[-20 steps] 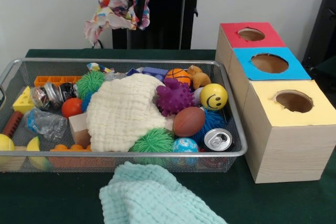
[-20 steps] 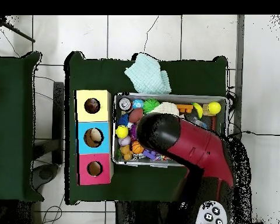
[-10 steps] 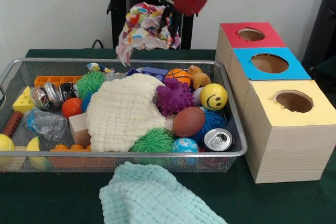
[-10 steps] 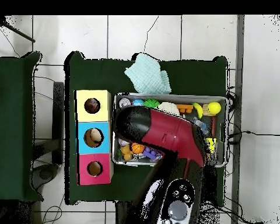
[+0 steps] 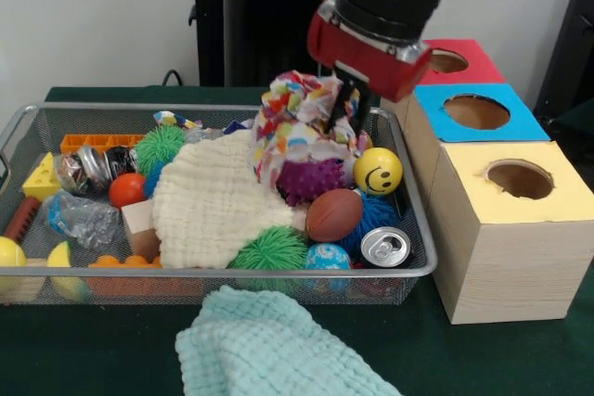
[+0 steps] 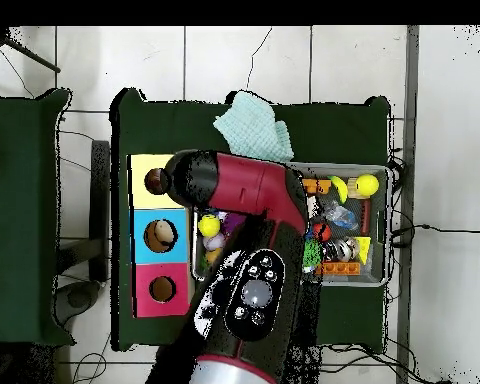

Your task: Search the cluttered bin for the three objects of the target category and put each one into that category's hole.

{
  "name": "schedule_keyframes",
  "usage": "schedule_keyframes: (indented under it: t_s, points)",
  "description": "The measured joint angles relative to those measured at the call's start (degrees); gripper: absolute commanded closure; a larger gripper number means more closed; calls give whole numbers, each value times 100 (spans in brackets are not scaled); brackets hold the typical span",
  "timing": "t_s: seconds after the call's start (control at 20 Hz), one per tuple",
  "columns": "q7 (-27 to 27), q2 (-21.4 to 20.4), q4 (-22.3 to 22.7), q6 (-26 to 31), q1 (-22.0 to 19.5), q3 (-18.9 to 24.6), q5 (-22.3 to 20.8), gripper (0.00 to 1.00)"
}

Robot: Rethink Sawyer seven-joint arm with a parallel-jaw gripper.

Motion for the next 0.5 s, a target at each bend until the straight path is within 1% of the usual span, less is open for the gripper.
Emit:
schedule_keyframes:
  t_s: [0.05, 0.2, 0.35, 0.5]
  points:
    - [0, 174, -210, -1, 6, 1, 26, 100]
    - [0, 530, -647, 26, 5, 1, 90, 100]
    - [0, 918, -1111, 181, 7, 3, 205, 100]
    - [2, 1126, -1359, 441, 19, 2, 329, 100]
